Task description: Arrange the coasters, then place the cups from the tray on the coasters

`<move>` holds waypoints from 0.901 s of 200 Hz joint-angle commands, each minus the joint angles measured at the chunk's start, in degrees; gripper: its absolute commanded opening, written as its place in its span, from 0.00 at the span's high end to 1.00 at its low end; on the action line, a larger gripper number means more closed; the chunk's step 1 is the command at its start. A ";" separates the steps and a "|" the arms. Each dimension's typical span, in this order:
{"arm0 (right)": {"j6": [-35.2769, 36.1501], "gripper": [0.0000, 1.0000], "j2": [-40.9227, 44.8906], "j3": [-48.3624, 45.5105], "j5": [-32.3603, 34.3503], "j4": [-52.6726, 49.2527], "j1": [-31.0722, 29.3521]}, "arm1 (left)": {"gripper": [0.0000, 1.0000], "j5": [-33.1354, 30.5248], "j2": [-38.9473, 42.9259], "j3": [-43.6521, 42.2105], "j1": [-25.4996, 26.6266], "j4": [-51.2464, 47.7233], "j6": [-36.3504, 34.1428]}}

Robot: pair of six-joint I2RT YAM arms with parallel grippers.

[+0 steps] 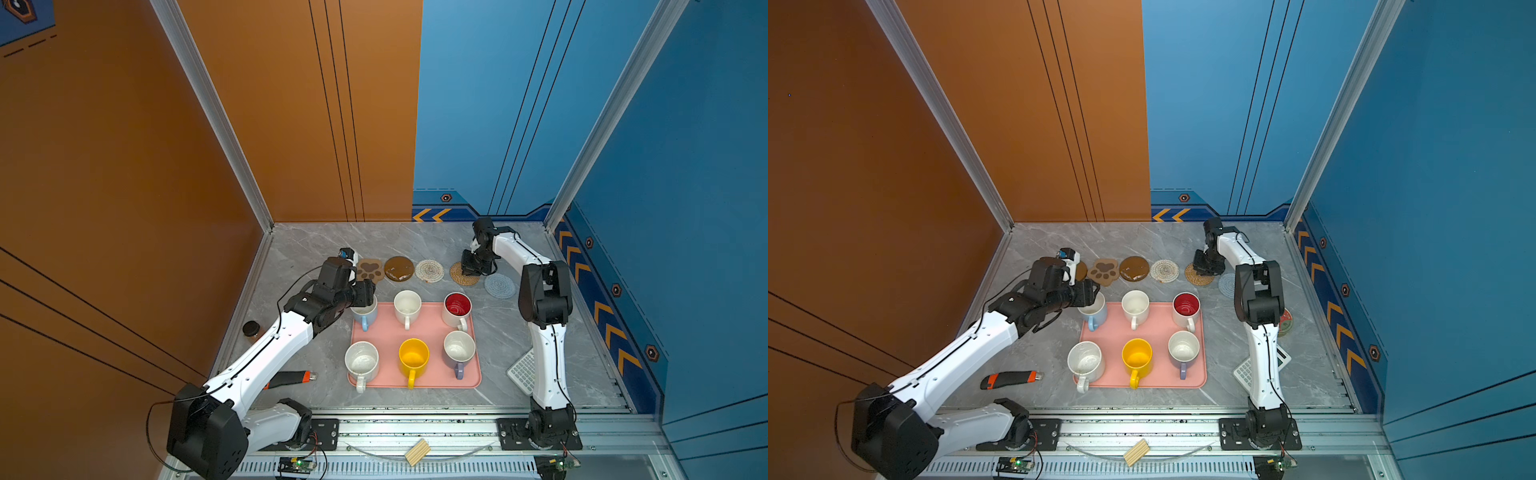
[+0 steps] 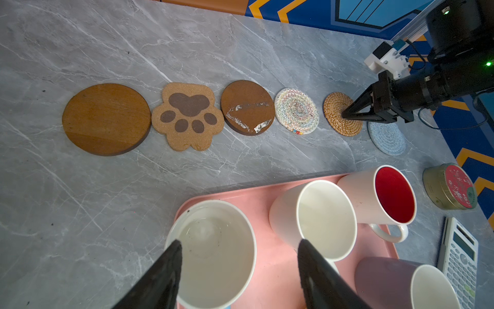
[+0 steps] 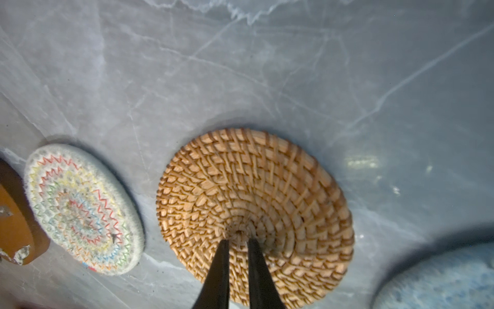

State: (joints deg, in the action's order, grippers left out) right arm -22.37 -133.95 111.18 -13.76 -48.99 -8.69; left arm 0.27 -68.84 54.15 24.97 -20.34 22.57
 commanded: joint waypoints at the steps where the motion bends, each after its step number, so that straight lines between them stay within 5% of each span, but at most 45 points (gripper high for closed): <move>1: -0.79 0.86 -2.34 -0.15 -1.69 0.15 -0.92 | 0.30 -0.12 0.71 0.78 0.37 -0.15 0.20; 94: -1.11 0.84 -2.52 2.30 -3.24 0.22 -1.16 | 0.30 -0.32 1.25 0.78 0.43 -0.57 -0.07; 180: 0.21 0.72 10.56 -3.19 -4.93 0.22 4.37 | 0.30 -0.09 1.14 1.22 0.43 -0.67 -0.07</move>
State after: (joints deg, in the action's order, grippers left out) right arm -22.96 -130.76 110.43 -18.02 -48.42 -6.92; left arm 0.27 -68.66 54.15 24.97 -20.36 22.55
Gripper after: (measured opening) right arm 0.271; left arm 0.697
